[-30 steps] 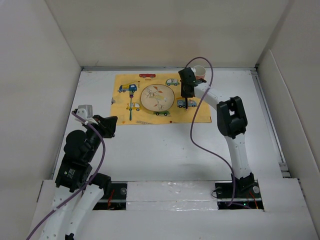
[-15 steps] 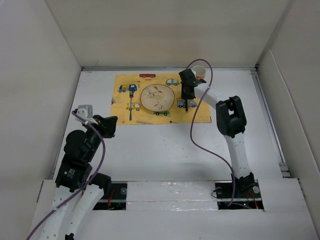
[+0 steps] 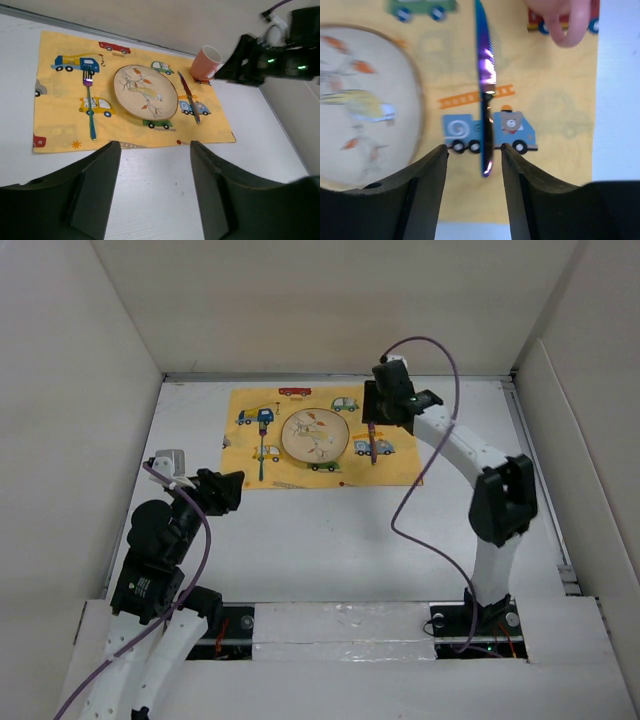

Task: Set the dinner table for one person

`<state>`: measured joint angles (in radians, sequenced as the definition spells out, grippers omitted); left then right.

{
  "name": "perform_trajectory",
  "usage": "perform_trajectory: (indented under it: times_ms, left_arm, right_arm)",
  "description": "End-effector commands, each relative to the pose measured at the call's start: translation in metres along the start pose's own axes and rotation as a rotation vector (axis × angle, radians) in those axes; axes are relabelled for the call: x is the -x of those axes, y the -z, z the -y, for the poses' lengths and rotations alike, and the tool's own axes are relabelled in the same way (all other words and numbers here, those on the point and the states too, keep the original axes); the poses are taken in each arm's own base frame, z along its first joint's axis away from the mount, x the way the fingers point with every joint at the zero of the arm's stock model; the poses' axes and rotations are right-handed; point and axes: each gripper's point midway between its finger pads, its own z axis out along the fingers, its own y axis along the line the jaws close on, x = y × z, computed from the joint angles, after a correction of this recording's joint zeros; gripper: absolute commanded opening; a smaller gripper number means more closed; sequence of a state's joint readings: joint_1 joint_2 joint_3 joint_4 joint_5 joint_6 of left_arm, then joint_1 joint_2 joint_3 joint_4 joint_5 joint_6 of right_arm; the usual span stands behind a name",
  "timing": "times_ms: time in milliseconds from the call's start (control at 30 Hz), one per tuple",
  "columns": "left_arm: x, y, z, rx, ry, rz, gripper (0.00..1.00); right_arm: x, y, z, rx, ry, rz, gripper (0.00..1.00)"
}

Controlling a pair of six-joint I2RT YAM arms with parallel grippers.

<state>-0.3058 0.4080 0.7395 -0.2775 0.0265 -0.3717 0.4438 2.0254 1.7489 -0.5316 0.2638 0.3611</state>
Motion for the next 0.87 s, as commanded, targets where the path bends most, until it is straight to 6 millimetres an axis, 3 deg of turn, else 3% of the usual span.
perform_trajectory:
  times_ms: [0, 100, 133, 167, 200, 233, 267, 300, 333, 367, 400, 433, 467, 500, 533, 600, 700, 767, 833]
  left_arm:
    - [0.024, 0.003, 0.013, -0.055, -0.009, 0.074, 0.55]
    - [0.025, 0.003, 0.014, -0.063, -0.019, 0.079, 0.68]
    - [0.027, 0.005, 0.014, -0.062, -0.017, 0.087, 0.74]
    - [0.03, 0.007, 0.014, -0.063, -0.017, 0.104, 0.76]
    - [0.032, 0.009, 0.014, -0.06, -0.01, 0.114, 0.78]
    - [0.036, 0.01, 0.016, -0.063, -0.006, 0.124, 0.8]
    - [0.041, 0.015, 0.018, -0.072, 0.002, 0.138, 0.81]
    - [0.045, 0.018, 0.02, -0.073, 0.007, 0.153, 0.82]
    - [0.062, 0.029, 0.024, -0.079, 0.016, 0.206, 0.83]
    - [0.064, 0.033, 0.025, -0.08, 0.016, 0.22, 0.84]
    - [0.071, 0.037, 0.026, -0.08, 0.025, 0.242, 0.86]
    - [0.082, 0.045, 0.029, -0.085, 0.03, 0.277, 0.88]
    - [0.091, 0.055, 0.033, -0.098, 0.035, 0.313, 0.88]
    - [0.1, 0.061, 0.031, -0.079, 0.051, 0.349, 0.89]
    - [0.105, 0.066, 0.032, -0.084, 0.053, 0.37, 0.89]
    - [0.109, 0.077, 0.033, -0.095, 0.064, 0.413, 0.9]
    - [0.092, 0.07, 0.027, -0.092, 0.064, 0.381, 0.9]
    - [0.066, 0.052, 0.017, -0.065, 0.077, 0.294, 0.9]
    - [0.053, 0.043, 0.014, -0.058, 0.086, 0.258, 0.93]
  right_arm:
    - [0.079, 0.145, -0.042, 0.208, -0.003, 0.305, 0.59]
    - [0.082, 0.213, -0.042, 0.23, -0.008, 0.451, 0.64]
    - [0.095, 0.268, -0.028, 0.268, -0.049, 0.553, 0.66]
    - [0.098, 0.292, -0.022, 0.287, -0.065, 0.611, 0.66]
    - [0.088, 0.302, -0.012, 0.284, -0.072, 0.628, 1.0]
    - [0.092, 0.35, 0.01, 0.322, -0.125, 0.721, 1.0]
    - [0.09, 0.368, 0.023, 0.33, -0.151, 0.757, 1.0]
    - [0.076, 0.373, 0.034, 0.328, -0.174, 0.765, 1.0]
    - [0.062, 0.395, 0.056, 0.361, -0.222, 0.818, 1.0]
    - [0.064, 0.423, 0.069, 0.394, -0.261, 0.883, 1.0]
    - [0.055, 0.429, 0.078, 0.417, -0.288, 0.904, 1.0]
    - [0.034, 0.411, 0.081, 0.411, -0.283, 0.88, 1.0]
    - [0.025, 0.431, 0.097, 0.452, -0.328, 0.941, 1.0]
    - [0.015, 0.427, 0.103, 0.45, -0.35, 0.943, 1.0]
    - [-0.002, 0.403, 0.105, 0.421, -0.35, 0.912, 1.0]
    - [-0.018, 0.394, 0.115, 0.409, -0.394, 0.906, 1.0]
    - [-0.038, 0.361, 0.099, 0.424, -0.367, 0.825, 1.0]
    - [-0.042, 0.348, 0.086, 0.445, -0.34, 0.784, 1.0]
    - [-0.041, 0.338, 0.071, 0.46, -0.306, 0.741, 1.0]
